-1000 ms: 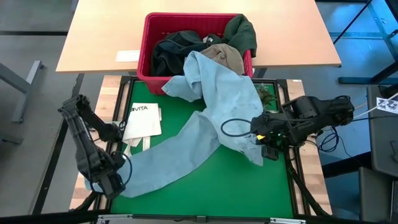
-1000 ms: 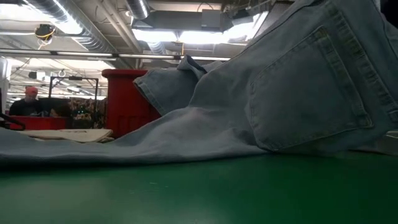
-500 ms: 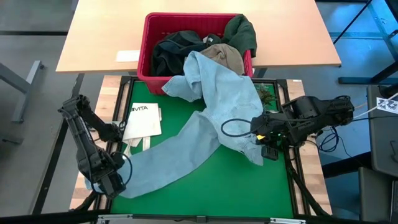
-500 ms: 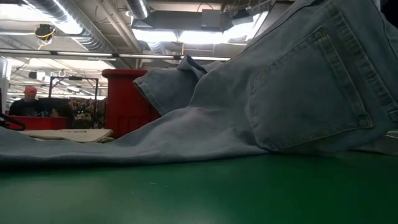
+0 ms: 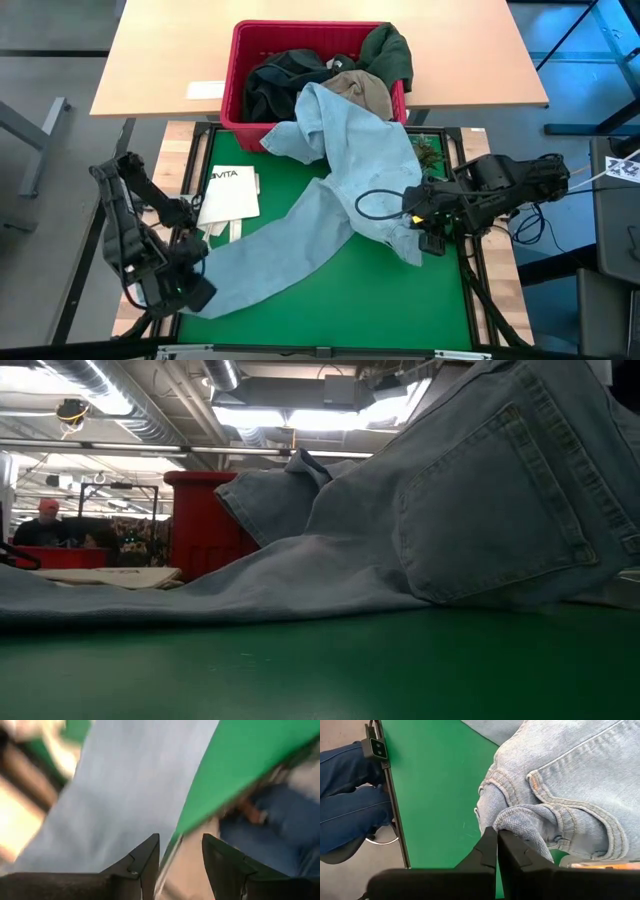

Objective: Fold Laundry from Bin
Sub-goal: Remove the light blue jeans from the red bin

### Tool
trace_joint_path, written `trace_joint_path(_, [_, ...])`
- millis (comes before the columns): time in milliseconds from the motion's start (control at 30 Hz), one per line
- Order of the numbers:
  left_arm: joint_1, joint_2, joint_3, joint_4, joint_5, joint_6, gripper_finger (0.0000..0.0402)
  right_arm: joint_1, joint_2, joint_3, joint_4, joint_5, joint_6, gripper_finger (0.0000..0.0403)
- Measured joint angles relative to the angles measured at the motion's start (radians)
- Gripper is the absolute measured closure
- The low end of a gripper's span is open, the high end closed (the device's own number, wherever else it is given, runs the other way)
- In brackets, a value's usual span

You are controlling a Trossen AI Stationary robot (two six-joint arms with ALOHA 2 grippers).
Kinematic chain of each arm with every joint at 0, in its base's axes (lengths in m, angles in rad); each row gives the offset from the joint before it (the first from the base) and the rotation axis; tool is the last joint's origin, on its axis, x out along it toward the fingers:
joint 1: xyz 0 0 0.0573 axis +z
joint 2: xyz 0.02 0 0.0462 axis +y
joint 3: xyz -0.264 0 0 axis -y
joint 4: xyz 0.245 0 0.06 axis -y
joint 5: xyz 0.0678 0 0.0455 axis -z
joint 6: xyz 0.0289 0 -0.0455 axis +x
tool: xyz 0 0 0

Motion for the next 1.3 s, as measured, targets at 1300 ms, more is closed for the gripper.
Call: trace_joint_path(1300, [0.377,0.305,-0.259,0.693,-0.547,0.809,0.0261,0.000,0.000,0.000,0.000,0.000,0.000,0.0362])
